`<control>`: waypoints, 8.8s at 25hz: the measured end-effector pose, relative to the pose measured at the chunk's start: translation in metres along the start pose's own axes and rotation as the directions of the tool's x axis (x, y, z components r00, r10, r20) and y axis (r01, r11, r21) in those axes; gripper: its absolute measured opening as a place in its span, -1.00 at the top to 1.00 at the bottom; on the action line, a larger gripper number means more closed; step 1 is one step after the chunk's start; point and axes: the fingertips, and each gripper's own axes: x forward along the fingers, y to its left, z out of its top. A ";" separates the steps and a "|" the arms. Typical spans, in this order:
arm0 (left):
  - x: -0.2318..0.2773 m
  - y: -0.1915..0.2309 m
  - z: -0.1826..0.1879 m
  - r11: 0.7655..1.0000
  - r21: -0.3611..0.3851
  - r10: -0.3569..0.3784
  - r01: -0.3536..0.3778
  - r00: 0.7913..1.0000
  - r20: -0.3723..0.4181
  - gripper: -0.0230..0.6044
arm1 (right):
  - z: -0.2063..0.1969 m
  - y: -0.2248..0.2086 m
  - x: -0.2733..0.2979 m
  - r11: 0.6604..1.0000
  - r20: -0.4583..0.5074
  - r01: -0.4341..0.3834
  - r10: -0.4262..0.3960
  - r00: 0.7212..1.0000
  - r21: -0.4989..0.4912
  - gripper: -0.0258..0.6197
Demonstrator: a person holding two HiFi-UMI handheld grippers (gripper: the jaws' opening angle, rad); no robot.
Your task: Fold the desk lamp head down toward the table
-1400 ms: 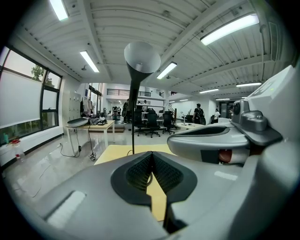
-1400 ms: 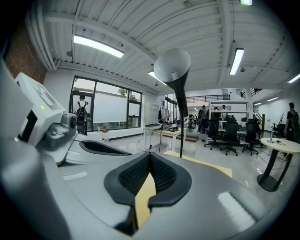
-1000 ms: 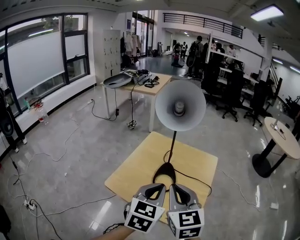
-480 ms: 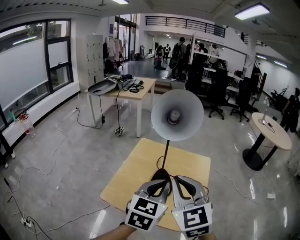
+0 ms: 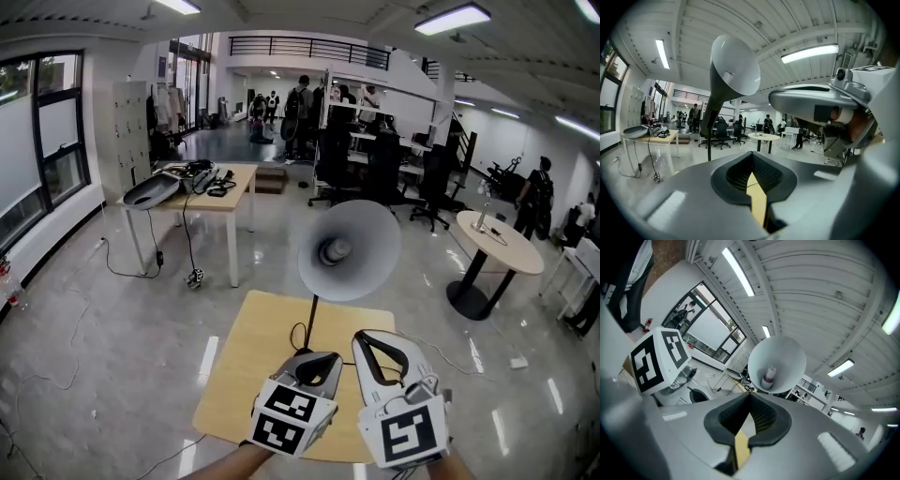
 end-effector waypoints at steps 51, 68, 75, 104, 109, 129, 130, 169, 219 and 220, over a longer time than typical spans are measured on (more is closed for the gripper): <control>-0.085 0.331 -0.028 0.958 0.039 -0.284 0.283 0.959 0.027 0.87 | 0.201 0.026 0.289 0.696 -0.228 0.094 -0.356 0.906 -0.712 0.57; -0.077 0.347 -0.010 0.954 0.019 -0.299 0.298 0.953 0.040 0.87 | 0.207 0.032 0.284 0.657 -0.174 0.200 -0.457 0.872 -0.726 0.57; -0.046 0.368 -0.022 0.952 -0.004 -0.306 0.306 0.951 0.045 0.87 | 0.183 0.035 0.307 0.634 -0.149 0.255 -0.512 0.846 -0.730 0.57; -0.020 0.390 -0.073 0.963 -0.042 -0.264 0.266 0.963 0.049 0.87 | 0.096 0.091 0.301 0.591 -0.096 0.403 -0.635 0.766 -0.699 0.66; -0.044 0.371 -0.080 0.962 -0.051 -0.268 0.269 0.963 0.030 0.87 | 0.095 0.111 0.272 0.604 -0.111 0.393 -0.628 0.770 -0.693 0.70; -0.072 0.349 -0.123 0.967 -0.060 -0.248 0.248 0.969 0.001 0.87 | 0.027 0.177 0.239 0.660 -0.175 0.363 -0.602 0.779 -0.658 0.81; -0.074 0.345 -0.127 0.967 -0.059 -0.249 0.248 0.969 -0.002 0.87 | 0.022 0.181 0.235 0.664 -0.179 0.365 -0.603 0.778 -0.653 0.82; -0.026 0.335 -0.144 0.974 -0.041 -0.224 0.221 0.971 -0.088 0.87 | -0.118 0.205 0.290 0.764 -0.279 0.346 -0.554 0.784 -0.545 0.66; 0.036 0.427 -0.214 0.977 -0.072 -0.208 0.202 0.974 -0.093 0.87 | -0.186 0.242 0.412 0.937 -0.438 0.321 -0.350 0.828 -0.140 0.65; 0.041 0.445 -0.219 0.977 -0.074 -0.204 0.198 0.975 -0.092 0.87 | -0.185 0.248 0.428 0.939 -0.444 0.324 -0.340 0.829 -0.114 0.65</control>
